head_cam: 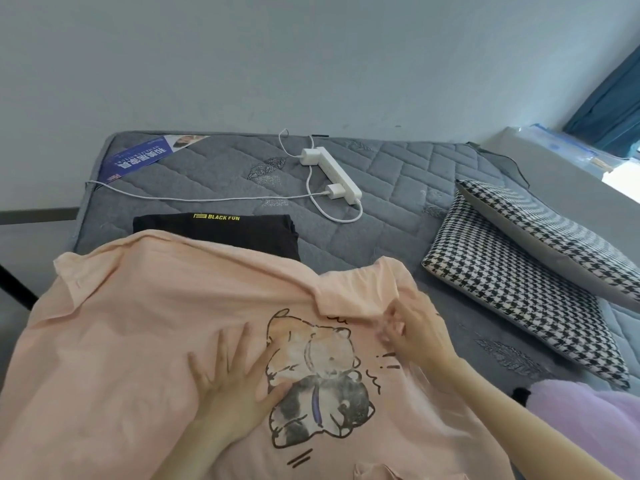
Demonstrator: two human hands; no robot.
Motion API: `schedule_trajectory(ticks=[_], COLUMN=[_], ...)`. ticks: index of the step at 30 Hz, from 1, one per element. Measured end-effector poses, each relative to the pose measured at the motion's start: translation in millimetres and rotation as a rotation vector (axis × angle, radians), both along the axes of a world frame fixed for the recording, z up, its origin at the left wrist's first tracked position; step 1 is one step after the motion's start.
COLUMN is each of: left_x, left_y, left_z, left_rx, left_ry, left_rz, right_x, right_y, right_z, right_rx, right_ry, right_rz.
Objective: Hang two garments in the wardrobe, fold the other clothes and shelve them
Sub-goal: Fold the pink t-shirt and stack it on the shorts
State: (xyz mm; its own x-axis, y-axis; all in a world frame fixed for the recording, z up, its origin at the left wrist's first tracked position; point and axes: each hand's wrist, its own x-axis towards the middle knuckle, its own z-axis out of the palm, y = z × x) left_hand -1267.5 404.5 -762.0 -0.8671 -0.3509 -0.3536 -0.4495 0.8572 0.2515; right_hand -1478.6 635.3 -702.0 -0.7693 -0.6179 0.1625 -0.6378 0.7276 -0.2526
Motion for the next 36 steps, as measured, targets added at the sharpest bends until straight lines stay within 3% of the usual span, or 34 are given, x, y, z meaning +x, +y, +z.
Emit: schedule_trajectory(ticks=[3,7,9,14,16,20,25,33,36], left_x=[0,-1,-2,-1,-2,0,5,3,3], left_y=[1,1,0,0,-1,3,8,7,6], left_z=[0,-2,-2,-4,-6,-9,9,-1,-6], left_rx=[-0.011,-0.003,-0.005,0.009,0.002,-0.059,-0.167,-0.181,-0.171], left_ry=[0.008,0.012,0.005,0.018,0.04,0.124,0.179,0.225,0.253], left_rz=[0.002,-0.003,-0.007,0.007,0.011,0.039,0.024,0.036,0.042], right_x=[3,-15,-33,-65,-70,-77,-101,-105,-78], right_y=[0,-32,-55,-97,-102,-102,-111,-131,-131], right_z=[-4,12,18,9,-3,-17,-5,-31,-35], right_rx=[0.135,-0.085,-0.063,0.418,0.506,0.434,0.283,0.489,0.179], right_ry=[-0.032,0.112,0.093,0.026,0.024,0.002,0.192,0.216,0.277], right_rz=[-0.006,-0.116,-0.054,0.214,0.254,0.244,0.121,-0.031,0.023])
